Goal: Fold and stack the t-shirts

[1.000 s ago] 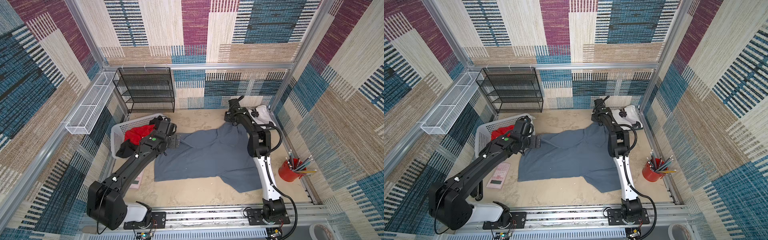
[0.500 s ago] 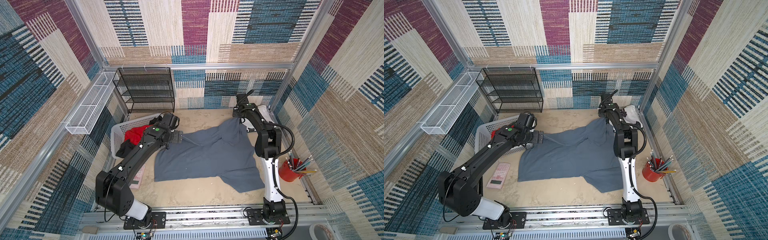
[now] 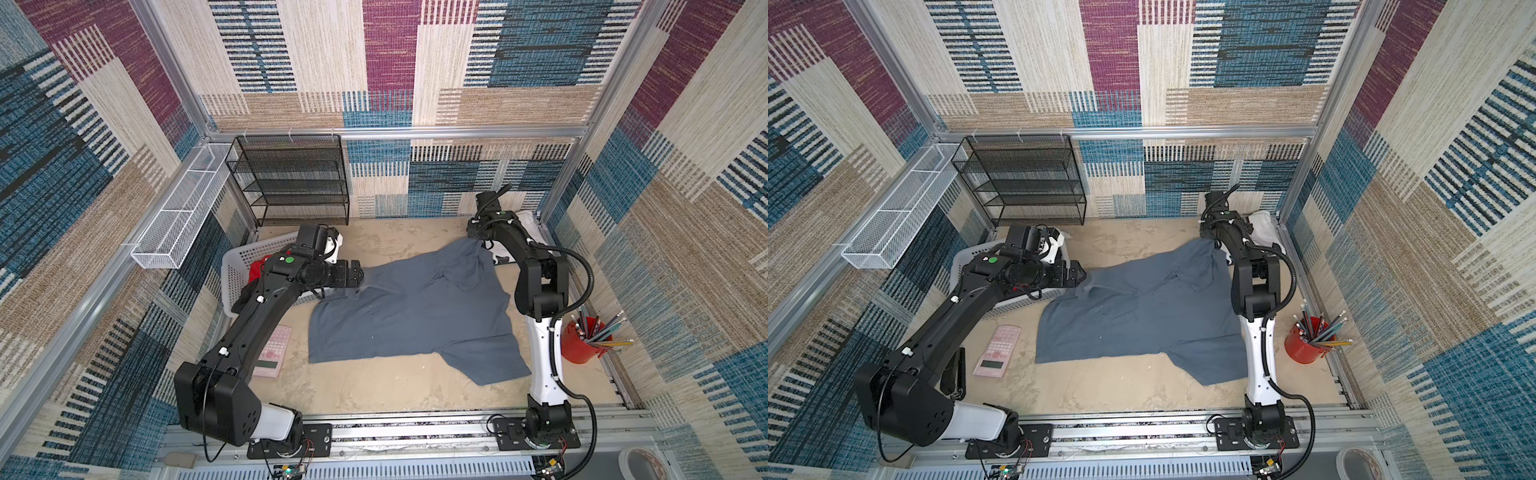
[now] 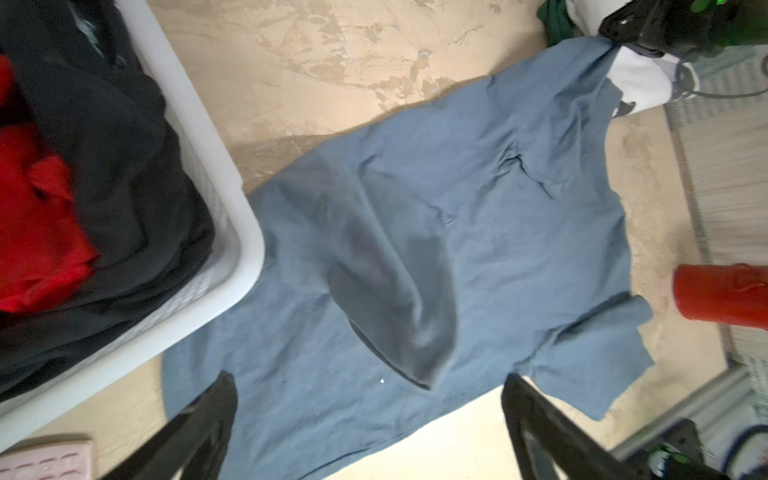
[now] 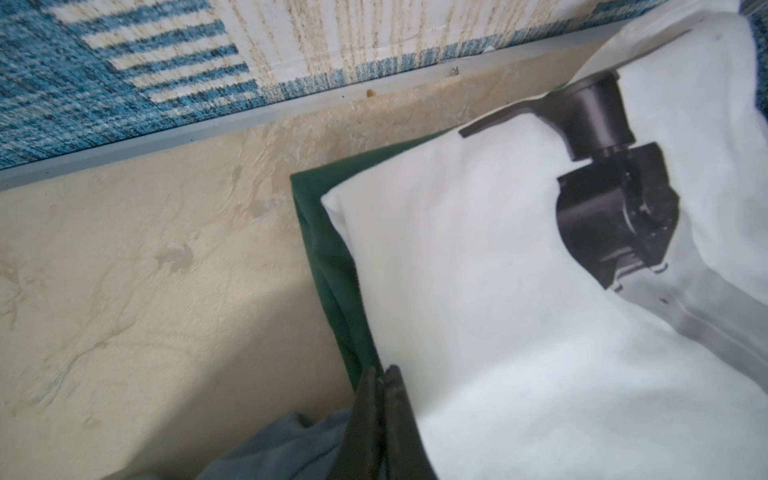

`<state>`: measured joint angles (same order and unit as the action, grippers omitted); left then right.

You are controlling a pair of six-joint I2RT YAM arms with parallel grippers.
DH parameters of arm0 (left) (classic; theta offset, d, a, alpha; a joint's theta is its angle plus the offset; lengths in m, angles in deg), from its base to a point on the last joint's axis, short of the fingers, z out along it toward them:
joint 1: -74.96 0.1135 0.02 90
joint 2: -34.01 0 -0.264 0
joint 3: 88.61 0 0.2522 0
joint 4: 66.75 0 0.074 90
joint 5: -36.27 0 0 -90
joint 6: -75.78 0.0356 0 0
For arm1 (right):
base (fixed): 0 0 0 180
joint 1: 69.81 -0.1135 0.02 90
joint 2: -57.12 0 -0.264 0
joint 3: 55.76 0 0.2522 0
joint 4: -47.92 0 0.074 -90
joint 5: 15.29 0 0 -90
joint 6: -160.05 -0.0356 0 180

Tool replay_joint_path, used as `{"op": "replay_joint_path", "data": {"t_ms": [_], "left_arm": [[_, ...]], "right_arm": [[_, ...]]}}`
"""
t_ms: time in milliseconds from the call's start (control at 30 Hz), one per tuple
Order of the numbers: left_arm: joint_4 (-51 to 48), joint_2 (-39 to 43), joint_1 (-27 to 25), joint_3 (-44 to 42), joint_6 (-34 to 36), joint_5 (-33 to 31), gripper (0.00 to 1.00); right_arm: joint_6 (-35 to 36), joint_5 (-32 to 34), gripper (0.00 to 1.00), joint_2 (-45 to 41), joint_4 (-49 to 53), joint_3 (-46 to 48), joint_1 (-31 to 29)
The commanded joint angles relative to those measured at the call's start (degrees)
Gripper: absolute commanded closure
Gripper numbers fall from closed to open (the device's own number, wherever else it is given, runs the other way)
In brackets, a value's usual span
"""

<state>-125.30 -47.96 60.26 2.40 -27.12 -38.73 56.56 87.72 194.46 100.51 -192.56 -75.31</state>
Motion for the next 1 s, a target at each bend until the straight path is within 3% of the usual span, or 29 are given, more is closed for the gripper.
{"op": "replay_joint_path", "data": {"t_ms": [0, 67, 233, 433, 633, 800, 967], "left_arm": [[2.25, 0.38, 2.94, -0.88, 0.91, 9.39, 0.0], [4.06, 1.39, 5.38, -2.31, -1.07, 10.97, 0.0], [3.95, 2.51, 6.0, -3.98, -2.83, 6.28, 0.02], [11.28, 4.46, 3.79, -12.08, -12.04, 8.11, 0.12], [19.4, 4.94, 2.09, -20.07, -17.54, 4.03, 0.2], [18.79, 0.86, 2.61, -18.32, -16.01, -6.87, 0.23], [18.07, -6.44, 3.32, -12.05, -14.77, -9.07, 0.3]], "right_arm": [[-0.22, 0.71, 1.0, -0.15, -1.59, 0.25, 0.05], [-0.21, 0.85, 1.0, -0.01, -1.48, 0.42, 0.05], [-0.48, 0.29, 1.0, -1.51, -2.32, 2.03, 0.05], [-0.35, -0.39, 1.0, -4.01, -3.35, 5.57, 0.05], [-0.44, 0.56, 1.0, -7.79, -5.25, 11.87, 1.08], [-1.38, 2.51, 1.0, -12.99, -7.95, 18.6, 2.71], [-3.6, 1.86, 1.0, -19.85, -12.38, 28.54, 4.26]]}}
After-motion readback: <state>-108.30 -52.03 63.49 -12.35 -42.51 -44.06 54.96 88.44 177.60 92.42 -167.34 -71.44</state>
